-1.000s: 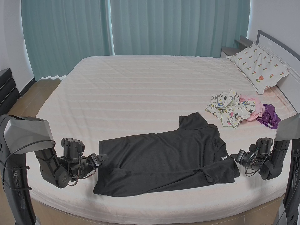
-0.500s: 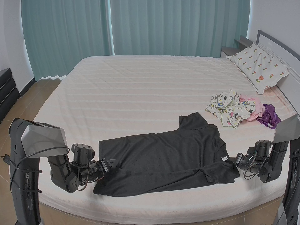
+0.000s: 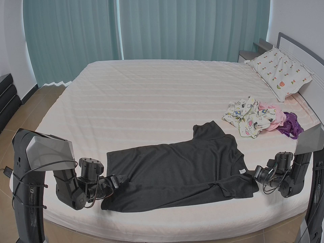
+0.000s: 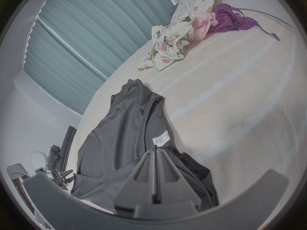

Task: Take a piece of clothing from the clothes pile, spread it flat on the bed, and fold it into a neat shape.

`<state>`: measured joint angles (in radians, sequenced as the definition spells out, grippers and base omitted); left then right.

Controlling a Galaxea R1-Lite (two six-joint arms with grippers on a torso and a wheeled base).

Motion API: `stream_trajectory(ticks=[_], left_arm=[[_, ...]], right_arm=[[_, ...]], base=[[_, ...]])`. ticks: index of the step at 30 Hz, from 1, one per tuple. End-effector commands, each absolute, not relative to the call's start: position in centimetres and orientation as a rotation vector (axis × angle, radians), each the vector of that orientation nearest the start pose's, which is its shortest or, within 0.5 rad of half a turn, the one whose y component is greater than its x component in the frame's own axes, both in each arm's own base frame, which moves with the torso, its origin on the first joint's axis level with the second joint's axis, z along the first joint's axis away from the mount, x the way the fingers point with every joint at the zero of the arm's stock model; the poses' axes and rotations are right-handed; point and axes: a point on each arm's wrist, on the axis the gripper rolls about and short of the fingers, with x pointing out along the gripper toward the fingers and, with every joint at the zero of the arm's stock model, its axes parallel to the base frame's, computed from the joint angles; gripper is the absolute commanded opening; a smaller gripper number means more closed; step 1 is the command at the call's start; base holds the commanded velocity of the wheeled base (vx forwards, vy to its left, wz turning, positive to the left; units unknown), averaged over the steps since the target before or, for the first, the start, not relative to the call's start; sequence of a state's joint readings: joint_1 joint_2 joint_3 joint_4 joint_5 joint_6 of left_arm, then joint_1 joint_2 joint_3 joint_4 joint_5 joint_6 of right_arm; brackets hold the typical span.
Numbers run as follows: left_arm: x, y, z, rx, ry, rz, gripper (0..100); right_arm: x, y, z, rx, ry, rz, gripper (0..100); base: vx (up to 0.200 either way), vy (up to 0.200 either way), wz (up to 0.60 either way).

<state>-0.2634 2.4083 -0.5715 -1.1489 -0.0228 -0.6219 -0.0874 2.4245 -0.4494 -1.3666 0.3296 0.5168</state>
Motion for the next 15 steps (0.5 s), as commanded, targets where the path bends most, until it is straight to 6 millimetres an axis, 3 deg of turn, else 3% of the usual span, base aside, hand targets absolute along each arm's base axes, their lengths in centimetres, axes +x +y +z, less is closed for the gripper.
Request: stream_trajectory(ticks=[1,3,4,15], left_arm=[[31.5,-8.6,-5.3,-0.509,0.750,-0.048,100],[31.2,-8.5,-5.3,-0.508,0.751,-0.050,100],[31.1,-8.5,-5.4,-0.507,0.749,-0.051,0],[29.9,-7.6,-5.2,-0.503,0.754,-0.022,0]], right_arm=[[30.9,-2.0,-5.0,0.625,0.644,0.075,0],[31.0,-2.0,-5.1,0.625,0.644,0.075,0],[31.0,-2.0,-5.0,0.625,0.643,0.075,0],[31.0,-2.1,-4.9,0.624,0.636,0.074,0]], base=[[0.000,0.000,0.00],[0.000,0.000,0.00],[0.000,0.000,0.00],[0.000,0.000,0.00]])
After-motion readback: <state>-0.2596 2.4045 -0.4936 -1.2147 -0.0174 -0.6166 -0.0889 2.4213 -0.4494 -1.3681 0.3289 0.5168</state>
